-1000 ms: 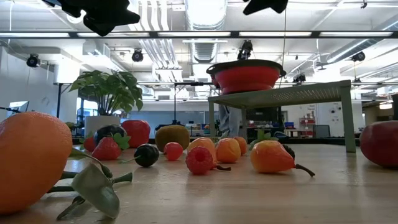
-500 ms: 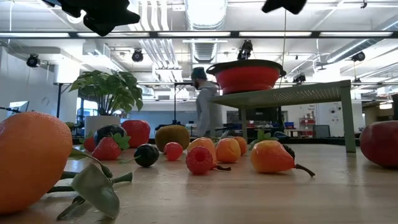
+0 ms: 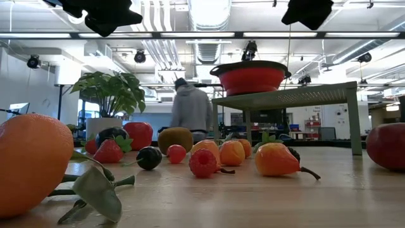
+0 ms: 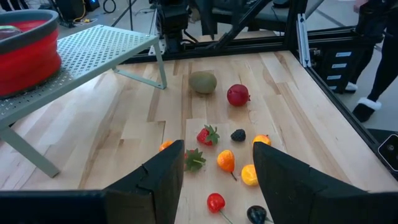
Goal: Pick & Place Fruit
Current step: Put the kiwi into the red gray colander on the shelf
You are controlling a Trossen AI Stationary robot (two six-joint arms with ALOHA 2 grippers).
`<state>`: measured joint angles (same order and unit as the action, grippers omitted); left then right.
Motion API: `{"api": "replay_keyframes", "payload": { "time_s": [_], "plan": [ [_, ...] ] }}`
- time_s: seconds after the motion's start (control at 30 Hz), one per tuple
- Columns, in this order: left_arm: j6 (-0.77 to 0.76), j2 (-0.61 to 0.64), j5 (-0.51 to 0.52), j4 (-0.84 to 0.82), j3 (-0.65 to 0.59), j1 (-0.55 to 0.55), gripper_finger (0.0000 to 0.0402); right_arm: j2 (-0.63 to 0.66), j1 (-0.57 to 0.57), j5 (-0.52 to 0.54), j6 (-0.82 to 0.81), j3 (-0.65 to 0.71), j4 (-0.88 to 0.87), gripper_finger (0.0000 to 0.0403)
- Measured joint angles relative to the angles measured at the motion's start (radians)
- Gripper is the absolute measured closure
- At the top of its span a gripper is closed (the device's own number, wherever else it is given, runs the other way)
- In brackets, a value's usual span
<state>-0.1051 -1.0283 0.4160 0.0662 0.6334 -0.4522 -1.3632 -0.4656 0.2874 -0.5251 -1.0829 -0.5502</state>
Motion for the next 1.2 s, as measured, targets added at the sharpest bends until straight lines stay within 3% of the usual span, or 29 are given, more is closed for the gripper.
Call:
{"api": "replay_keyframes", "payload": {
  "time_s": [0.47,0.7,0.97,1.2],
  "plan": [
    [0.0,0.0,0.0,0.0,0.0,0.0,0.0204,0.0,-0.07,0.0,-0.06,0.197,0.306,0.0251],
    [0.0,0.0,0.0,0.0,0.0,0.0,0.0204,0.0,-0.071,0.0,-0.053,0.285,0.471,0.0261],
    [0.0,0.0,0.0,0.0,0.0,0.0,0.0204,-0.001,-0.071,0.051,-0.04,0.306,0.501,0.0281],
    [0.0,0.0,0.0,0.0,0.0,0.0,0.0204,-0.046,-0.122,0.043,-0.048,0.306,0.553,0.0275]
  ]
}}
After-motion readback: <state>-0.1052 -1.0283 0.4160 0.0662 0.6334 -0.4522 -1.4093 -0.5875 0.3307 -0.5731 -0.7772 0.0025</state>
